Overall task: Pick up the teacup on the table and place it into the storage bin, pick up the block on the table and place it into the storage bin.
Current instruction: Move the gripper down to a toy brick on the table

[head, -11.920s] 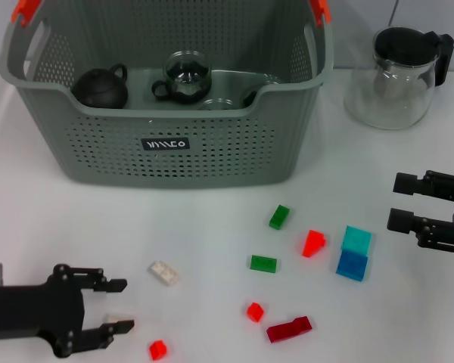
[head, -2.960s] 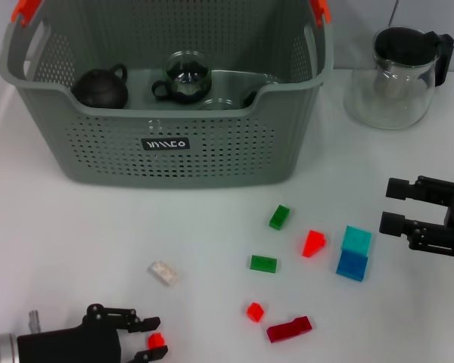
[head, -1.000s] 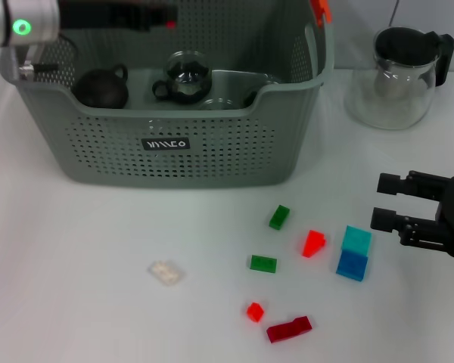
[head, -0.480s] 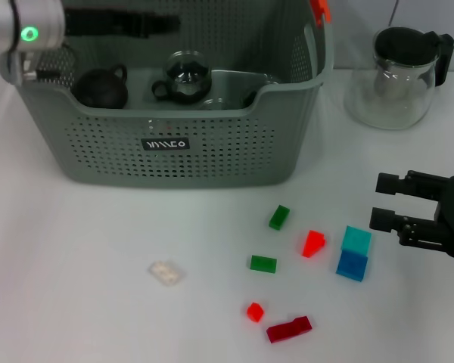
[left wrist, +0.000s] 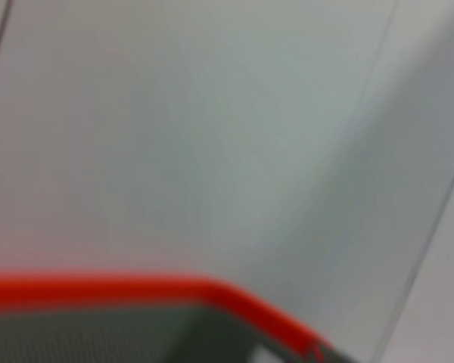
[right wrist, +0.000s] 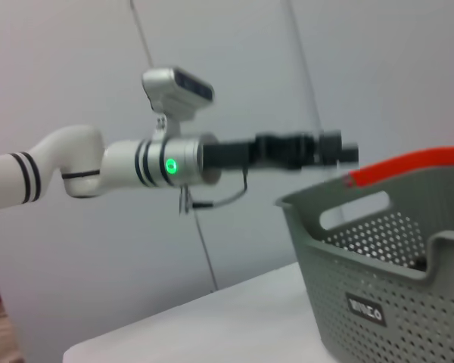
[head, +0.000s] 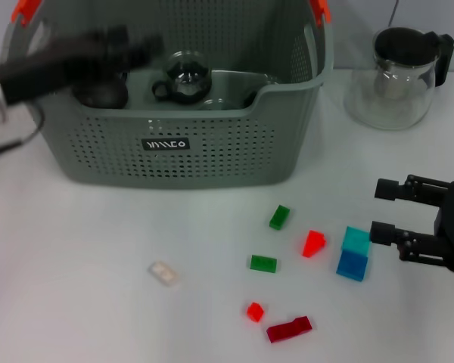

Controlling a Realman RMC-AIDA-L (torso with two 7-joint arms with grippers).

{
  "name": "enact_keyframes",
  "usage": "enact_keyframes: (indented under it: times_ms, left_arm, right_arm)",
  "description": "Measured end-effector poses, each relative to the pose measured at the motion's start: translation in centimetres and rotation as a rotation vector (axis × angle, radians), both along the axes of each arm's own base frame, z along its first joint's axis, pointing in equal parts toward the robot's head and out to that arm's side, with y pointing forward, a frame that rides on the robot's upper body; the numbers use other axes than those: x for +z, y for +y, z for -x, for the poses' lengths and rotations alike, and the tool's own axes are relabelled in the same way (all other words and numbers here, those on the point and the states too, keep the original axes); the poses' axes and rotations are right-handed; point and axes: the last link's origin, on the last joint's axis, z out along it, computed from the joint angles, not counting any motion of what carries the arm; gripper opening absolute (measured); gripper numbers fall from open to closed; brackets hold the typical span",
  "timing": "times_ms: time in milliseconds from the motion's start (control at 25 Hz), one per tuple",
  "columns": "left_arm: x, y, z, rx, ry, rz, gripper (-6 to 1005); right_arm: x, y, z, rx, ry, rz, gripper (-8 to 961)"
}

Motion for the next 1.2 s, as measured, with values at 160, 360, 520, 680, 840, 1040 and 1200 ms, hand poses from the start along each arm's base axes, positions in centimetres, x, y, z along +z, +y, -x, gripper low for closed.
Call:
enact_keyframes:
  times_ms: [160, 360, 520, 680, 840, 1040, 1200]
  left_arm:
    - [-0.8, -3.4, 2.1, -0.032, -0.064, 0.110, 816]
    - [-2.3, -9.0, 3.8, -0.297, -0.001, 0.177, 813]
    - [-5.0, -11.3, 6.5, -0.331, 0.146, 0.208, 813]
    - [-7.3, -11.9, 8.5, -0.280, 0.201, 0.233, 812]
    - [-9.4, -12.3, 9.4, -0.316, 0.268, 0.189, 812]
    - [-10.9, -12.2, 10.2, -0.309, 0.308, 0.103, 812]
    - [-11.5, -12.3, 10.7, -0.292, 0.323, 0.069, 811]
  right_arm:
    - [-0.1, -0.3, -0.1, 0.051, 0.002, -0.041, 745]
    - [-0.3, -0.4, -0.3, 0.055, 0.004, -0.066, 745]
    - [-0.3, -0.4, -0.3, 0.049, 0.009, -0.067, 744]
    - [-0.3, -0.3, -0.3, 0.044, 0.011, -0.068, 744]
    - [-0.3, -0.2, -0.2, 0.046, 0.013, -0.067, 744]
    - [-0.3, -0.2, -0.2, 0.045, 0.014, -0.067, 745]
    - [-0.3, -0.3, -0.3, 0.037, 0.018, -0.072, 745]
